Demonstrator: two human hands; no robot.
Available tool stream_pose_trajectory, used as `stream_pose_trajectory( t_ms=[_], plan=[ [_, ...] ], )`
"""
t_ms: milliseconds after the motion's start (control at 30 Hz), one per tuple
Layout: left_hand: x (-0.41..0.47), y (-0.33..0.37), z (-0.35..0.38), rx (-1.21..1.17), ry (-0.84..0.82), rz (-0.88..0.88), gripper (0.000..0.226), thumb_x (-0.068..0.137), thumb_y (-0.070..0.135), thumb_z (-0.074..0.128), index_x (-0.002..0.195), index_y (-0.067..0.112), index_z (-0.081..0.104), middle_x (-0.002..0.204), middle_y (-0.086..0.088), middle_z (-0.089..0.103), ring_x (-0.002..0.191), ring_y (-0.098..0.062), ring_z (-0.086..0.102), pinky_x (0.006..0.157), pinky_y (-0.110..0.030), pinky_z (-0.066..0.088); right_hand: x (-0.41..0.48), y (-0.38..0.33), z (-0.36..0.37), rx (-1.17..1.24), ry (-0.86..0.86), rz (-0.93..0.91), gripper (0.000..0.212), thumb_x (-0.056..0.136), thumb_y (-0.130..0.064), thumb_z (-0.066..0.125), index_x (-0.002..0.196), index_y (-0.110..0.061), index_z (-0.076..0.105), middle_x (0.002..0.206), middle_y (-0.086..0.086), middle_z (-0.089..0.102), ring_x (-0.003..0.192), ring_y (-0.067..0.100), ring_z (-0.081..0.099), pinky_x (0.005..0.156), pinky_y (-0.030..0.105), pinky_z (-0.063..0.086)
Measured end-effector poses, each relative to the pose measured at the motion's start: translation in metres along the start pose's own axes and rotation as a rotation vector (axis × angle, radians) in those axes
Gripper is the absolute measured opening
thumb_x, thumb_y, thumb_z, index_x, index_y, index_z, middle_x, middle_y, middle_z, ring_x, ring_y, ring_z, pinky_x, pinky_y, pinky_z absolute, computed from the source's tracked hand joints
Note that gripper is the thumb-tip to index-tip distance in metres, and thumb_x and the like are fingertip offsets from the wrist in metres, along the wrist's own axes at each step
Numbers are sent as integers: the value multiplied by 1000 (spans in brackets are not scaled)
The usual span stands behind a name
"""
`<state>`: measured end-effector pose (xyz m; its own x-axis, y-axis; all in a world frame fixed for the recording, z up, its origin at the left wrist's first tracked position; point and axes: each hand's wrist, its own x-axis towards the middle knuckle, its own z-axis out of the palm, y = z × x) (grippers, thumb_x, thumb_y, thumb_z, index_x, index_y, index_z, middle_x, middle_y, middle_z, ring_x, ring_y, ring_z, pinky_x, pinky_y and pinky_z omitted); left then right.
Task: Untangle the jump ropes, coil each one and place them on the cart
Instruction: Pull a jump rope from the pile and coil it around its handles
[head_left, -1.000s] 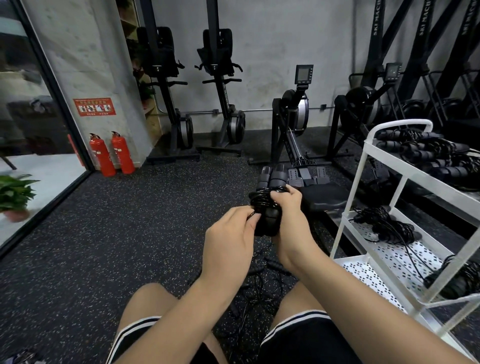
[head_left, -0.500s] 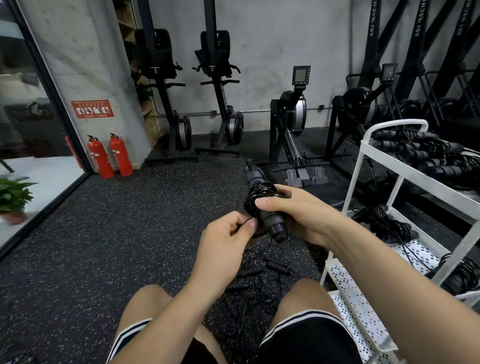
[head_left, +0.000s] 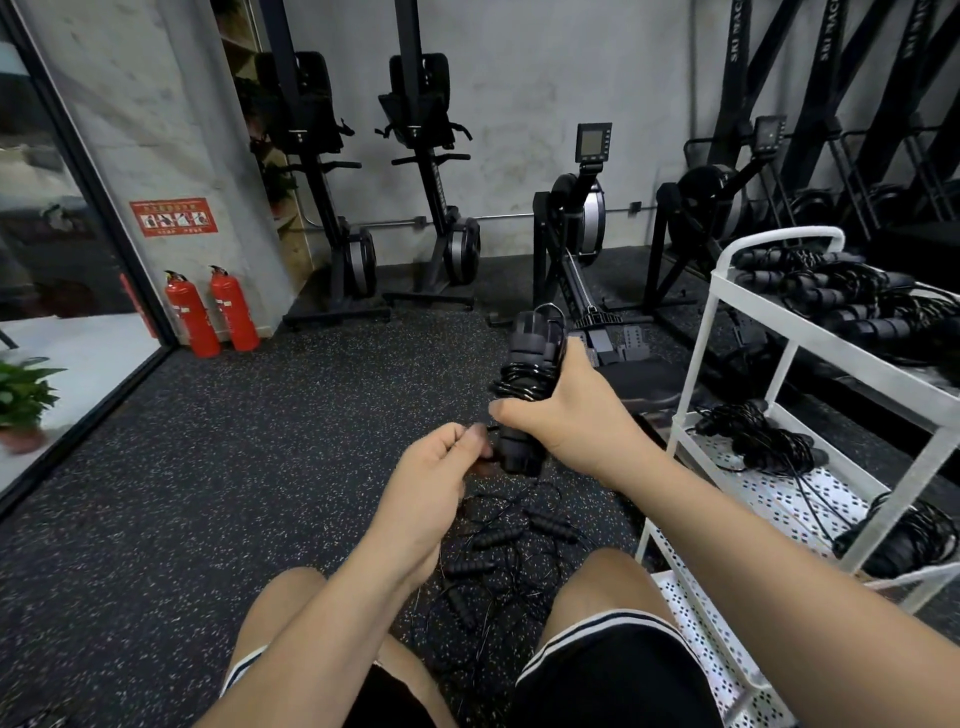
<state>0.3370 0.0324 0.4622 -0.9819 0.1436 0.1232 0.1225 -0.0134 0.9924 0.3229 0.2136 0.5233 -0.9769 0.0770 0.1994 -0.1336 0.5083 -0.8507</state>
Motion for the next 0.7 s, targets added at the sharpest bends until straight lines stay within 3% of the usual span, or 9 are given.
stream_pose_trajectory(
  t_ms=[133, 300, 433, 533, 700],
  plan=[
    [5, 6, 1, -174, -23, -6, 22, 111, 28, 56, 100, 22, 74, 103, -3, 71, 95, -24, 42, 82, -41, 33, 1, -10, 4, -75, 50, -79, 64, 80, -42, 91, 113, -21, 41, 98, -8, 69, 83, 6, 66, 60, 18, 48],
    [6, 4, 4, -48, -82, 85, 20, 107, 32, 66, 104, 12, 65, 96, 8, 70, 88, -7, 56, 85, -34, 45, 5, -12, 12, -3, 186, -66, 66, 77, -44, 92, 113, -21, 41, 95, -9, 68, 83, 5, 66, 61, 26, 45],
    [10, -2, -1, 112, -70, 139, 26, 90, 49, 77, 96, 27, 64, 88, 15, 67, 84, -8, 57, 82, -38, 46, 5, -11, 22, 13, 255, -82, 65, 77, -44, 89, 116, -25, 41, 97, -11, 69, 86, 0, 65, 66, 25, 48],
    [14, -4, -6, 134, -26, 157, 30, 84, 53, 81, 92, 27, 67, 83, 12, 68, 80, -10, 57, 78, -41, 45, 2, -13, 28, 21, 286, -127, 65, 78, -46, 89, 117, -28, 40, 100, -13, 69, 89, -2, 65, 71, 26, 51],
    [15, -3, -23, 149, 25, 189, 38, 79, 55, 85, 85, 23, 67, 73, 3, 62, 73, -13, 52, 71, -39, 39, 1, -20, 17, 63, 109, -85, 76, 76, -51, 96, 120, -23, 41, 105, -12, 68, 94, -1, 66, 74, 24, 52]
  ],
)
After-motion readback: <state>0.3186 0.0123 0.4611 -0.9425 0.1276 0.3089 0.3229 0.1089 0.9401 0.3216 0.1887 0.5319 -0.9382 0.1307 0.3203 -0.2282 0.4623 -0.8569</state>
